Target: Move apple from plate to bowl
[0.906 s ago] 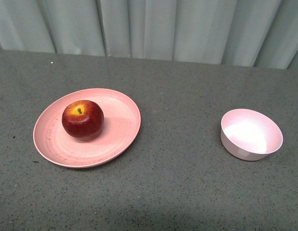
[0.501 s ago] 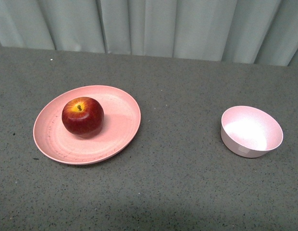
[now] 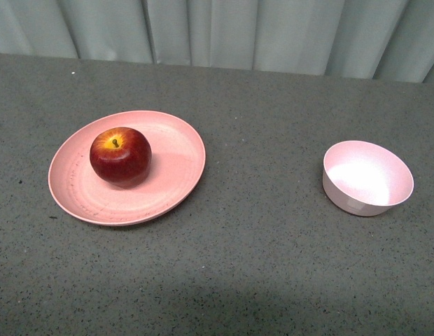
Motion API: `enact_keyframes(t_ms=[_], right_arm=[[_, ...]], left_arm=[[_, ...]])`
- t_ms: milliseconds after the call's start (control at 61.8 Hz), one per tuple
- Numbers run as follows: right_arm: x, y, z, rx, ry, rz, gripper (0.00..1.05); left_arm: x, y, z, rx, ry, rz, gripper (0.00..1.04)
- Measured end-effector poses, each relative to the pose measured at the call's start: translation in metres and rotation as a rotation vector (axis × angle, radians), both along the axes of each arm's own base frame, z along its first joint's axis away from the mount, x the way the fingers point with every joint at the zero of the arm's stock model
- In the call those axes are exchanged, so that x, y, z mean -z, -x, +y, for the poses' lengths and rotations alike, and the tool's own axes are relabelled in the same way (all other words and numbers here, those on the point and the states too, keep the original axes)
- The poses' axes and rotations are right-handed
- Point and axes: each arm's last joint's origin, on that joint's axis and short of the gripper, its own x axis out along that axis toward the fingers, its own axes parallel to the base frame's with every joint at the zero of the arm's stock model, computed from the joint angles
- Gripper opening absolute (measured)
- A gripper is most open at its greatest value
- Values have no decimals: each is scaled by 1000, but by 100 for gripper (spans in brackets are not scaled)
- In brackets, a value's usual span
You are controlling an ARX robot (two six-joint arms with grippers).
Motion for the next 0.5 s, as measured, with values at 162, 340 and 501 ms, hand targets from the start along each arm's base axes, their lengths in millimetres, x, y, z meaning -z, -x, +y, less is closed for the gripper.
enact_keyframes(t_ms=[162,340,501], right_arm=[[0,0,0,0,0,0,95],[0,0,0,0,0,0,95],[0,0,0,0,0,0,95]], left_arm=[[0,0,0,0,0,0,98],[0,0,0,0,0,0,98],[0,0,0,1,0,0,98]])
